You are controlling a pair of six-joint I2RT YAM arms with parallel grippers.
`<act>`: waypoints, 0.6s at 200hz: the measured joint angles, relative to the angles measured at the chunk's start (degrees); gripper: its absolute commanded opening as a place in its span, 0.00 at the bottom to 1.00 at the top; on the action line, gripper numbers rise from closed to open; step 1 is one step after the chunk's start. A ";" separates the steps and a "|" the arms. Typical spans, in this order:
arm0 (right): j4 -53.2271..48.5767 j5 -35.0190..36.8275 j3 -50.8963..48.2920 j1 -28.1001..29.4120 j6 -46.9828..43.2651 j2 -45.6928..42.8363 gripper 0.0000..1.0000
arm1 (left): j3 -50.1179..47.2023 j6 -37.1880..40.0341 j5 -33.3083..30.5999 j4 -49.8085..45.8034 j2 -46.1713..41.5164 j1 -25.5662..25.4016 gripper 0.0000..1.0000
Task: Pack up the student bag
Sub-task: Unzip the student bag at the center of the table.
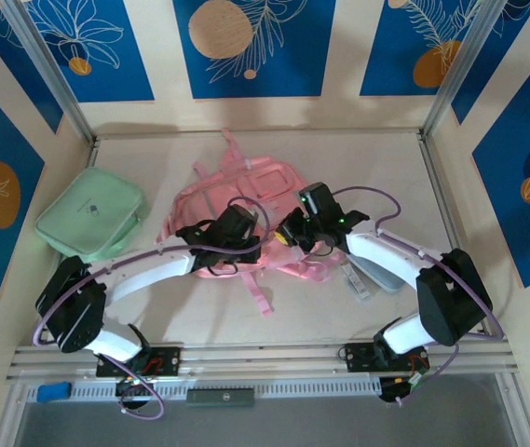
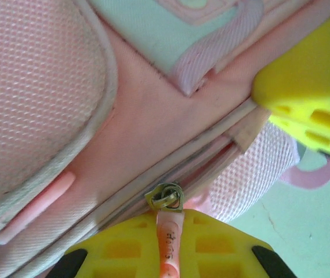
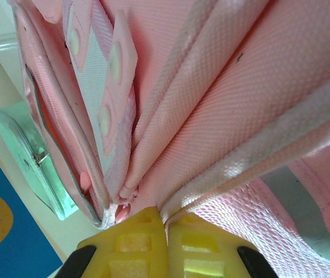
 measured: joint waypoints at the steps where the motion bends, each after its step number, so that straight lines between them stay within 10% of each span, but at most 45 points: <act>1: -0.11 -0.09 0.02 -0.09 -0.09 0.00 0.00 | -0.15 0.20 0.22 0.09 -0.11 0.11 0.00; 120: -8.50 -6.03 11.26 -8.44 -13.18 8.70 0.00 | -7.26 5.97 3.78 2.21 -6.38 3.89 0.00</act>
